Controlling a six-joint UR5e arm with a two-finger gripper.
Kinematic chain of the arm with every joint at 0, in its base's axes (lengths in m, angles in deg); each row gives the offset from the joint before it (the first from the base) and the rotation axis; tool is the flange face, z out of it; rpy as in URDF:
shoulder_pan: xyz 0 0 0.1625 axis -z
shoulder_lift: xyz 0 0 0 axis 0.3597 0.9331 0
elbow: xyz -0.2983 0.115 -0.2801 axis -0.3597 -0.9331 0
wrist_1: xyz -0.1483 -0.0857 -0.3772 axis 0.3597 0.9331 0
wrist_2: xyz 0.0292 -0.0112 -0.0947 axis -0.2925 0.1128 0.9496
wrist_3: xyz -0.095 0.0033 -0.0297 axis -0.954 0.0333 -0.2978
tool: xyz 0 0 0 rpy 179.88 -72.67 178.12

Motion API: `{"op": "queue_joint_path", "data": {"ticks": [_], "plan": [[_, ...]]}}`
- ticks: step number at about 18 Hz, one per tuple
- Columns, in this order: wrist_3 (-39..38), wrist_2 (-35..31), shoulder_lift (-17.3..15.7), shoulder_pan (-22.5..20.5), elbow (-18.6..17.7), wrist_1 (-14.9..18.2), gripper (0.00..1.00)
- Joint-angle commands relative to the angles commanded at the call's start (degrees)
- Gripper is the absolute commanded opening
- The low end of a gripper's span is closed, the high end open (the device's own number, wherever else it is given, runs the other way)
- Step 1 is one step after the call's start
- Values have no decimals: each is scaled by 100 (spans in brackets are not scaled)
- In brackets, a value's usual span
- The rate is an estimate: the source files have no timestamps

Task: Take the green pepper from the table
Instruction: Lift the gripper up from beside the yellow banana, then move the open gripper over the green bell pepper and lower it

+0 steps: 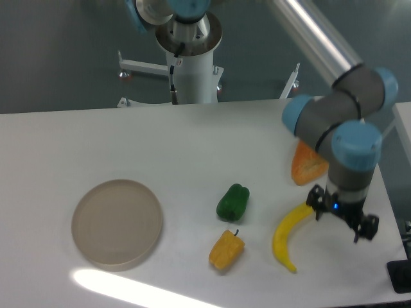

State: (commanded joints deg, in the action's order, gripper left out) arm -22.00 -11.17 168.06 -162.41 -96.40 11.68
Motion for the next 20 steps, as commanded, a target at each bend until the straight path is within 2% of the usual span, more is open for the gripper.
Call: {"op": "queue_joint_path", "data": {"ticks": [5, 8, 9, 11, 17, 20], "plan": [[-661, 335, -422, 96, -922, -61, 100], [-1092, 940, -536, 201, -1213, -53, 100], [-1154, 1073, -633, 210, -1449, -70, 100], [-1286, 1389, -678, 219, -1661, -245, 100], [-1278, 1417, -765, 447, -2277, -808, 100], [-1243, 1382, -774, 606, -2435, -861, 100]]}}
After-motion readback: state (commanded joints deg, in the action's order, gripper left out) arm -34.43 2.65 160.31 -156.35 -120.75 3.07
